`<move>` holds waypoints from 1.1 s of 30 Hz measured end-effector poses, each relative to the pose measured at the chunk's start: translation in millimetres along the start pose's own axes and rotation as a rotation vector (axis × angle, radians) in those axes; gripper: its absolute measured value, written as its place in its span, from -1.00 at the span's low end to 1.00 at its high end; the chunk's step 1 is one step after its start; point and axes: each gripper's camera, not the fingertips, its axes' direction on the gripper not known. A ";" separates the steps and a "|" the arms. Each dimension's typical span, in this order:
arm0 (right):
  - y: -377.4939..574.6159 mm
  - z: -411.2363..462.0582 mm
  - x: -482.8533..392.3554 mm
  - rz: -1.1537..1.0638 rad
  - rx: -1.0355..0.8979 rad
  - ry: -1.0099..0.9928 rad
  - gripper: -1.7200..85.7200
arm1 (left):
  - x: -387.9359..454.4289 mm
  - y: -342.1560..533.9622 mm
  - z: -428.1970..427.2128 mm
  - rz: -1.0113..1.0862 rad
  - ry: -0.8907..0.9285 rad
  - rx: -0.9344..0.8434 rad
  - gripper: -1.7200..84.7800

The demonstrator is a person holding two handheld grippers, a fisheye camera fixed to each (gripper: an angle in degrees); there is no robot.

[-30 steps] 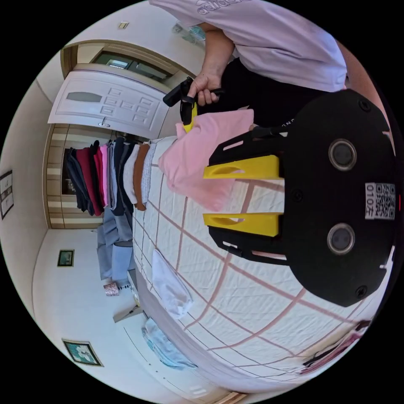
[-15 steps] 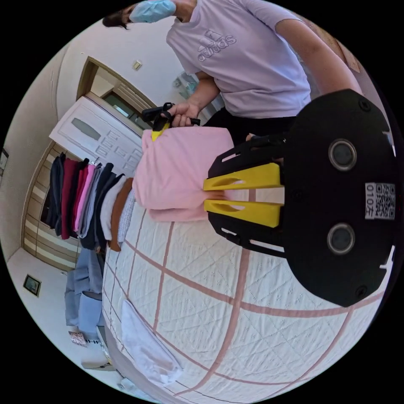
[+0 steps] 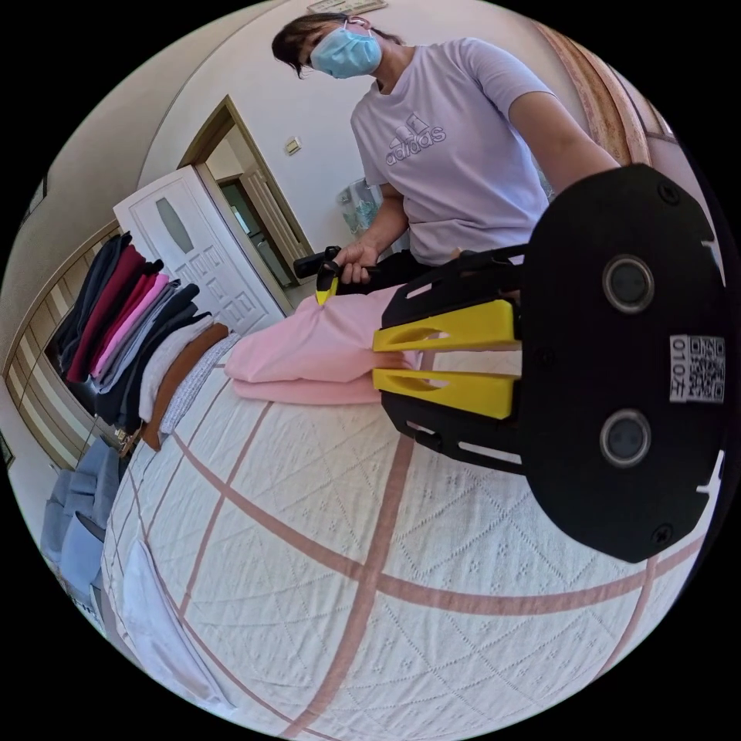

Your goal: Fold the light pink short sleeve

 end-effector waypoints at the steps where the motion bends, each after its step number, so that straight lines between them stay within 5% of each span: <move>1: -1.7 -0.1 -6.7 -0.029 0.004 0.029 -0.82 | 1.3 -0.5 1.1 -0.002 -0.006 0.001 -0.87; 6: -8.3 16.6 -23.7 -0.083 -0.189 0.064 -0.78 | 90.7 -0.3 12.3 0.047 -0.427 0.009 -0.84; 14: -5.8 -9.4 -91.1 -0.295 -0.036 0.427 -0.76 | 261.9 48.6 161.6 0.497 -0.771 -0.146 -0.80; 21: -55.4 77.8 -107.0 -0.357 -0.274 0.420 -0.83 | 240.0 58.4 234.1 0.435 -0.744 -0.240 -0.81; 30: -53.3 102.2 -117.4 -0.377 -0.318 0.462 -0.88 | 209.2 75.8 212.0 0.286 -0.497 -0.186 -0.75; 33: -47.5 84.6 -133.0 -0.391 -0.230 0.549 -0.87 | 227.1 76.2 172.6 0.284 -0.540 -0.069 -0.73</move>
